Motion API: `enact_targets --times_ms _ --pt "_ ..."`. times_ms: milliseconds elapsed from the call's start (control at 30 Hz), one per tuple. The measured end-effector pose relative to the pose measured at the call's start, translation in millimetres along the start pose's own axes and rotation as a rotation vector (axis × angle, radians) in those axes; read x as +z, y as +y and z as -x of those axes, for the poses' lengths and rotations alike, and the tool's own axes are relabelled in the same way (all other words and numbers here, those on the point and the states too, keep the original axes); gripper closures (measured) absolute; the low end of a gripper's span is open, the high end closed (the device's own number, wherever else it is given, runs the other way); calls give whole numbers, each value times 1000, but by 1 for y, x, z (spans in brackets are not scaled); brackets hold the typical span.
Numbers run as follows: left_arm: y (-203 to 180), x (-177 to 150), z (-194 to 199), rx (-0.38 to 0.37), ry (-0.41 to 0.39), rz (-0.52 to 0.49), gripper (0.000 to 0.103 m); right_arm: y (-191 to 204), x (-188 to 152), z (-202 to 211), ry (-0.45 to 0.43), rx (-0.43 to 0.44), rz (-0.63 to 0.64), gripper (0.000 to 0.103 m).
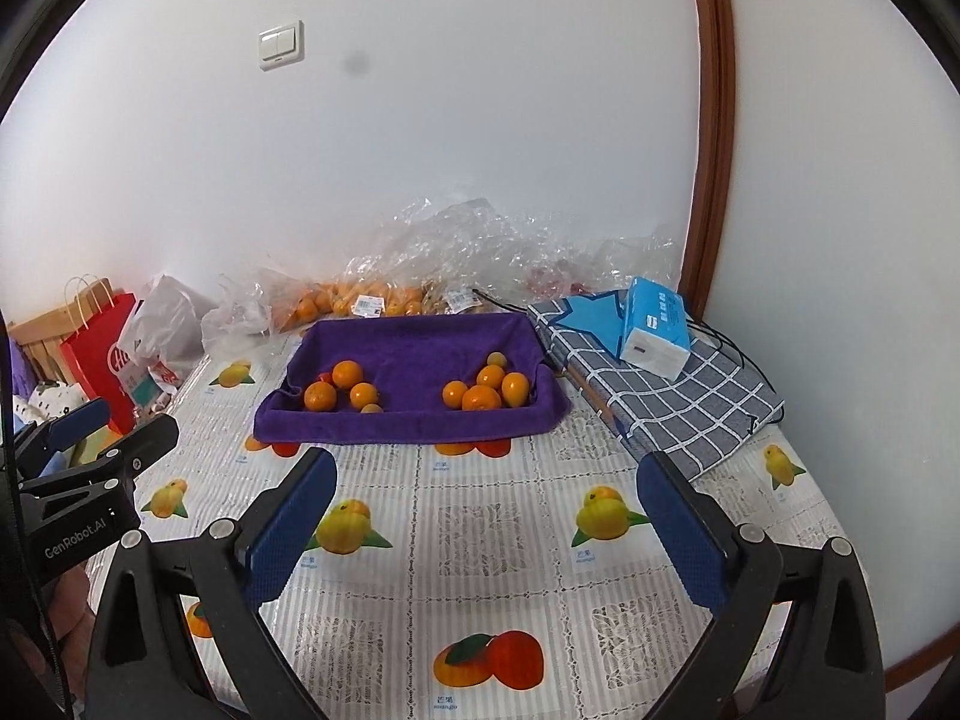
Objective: Organize fruits
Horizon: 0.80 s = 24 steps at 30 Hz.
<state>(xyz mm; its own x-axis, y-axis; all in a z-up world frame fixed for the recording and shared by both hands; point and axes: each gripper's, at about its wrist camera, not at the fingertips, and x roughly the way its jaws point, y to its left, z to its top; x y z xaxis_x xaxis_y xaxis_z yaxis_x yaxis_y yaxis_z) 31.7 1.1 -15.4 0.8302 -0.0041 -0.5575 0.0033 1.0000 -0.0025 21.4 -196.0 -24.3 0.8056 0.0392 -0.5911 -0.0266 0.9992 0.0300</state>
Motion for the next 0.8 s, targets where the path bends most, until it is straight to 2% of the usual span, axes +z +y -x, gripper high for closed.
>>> enact_targets --times_ms 800 --pt "0 0 4 -2 -8 4 21 -6 -3 2 0 -1 -9 4"
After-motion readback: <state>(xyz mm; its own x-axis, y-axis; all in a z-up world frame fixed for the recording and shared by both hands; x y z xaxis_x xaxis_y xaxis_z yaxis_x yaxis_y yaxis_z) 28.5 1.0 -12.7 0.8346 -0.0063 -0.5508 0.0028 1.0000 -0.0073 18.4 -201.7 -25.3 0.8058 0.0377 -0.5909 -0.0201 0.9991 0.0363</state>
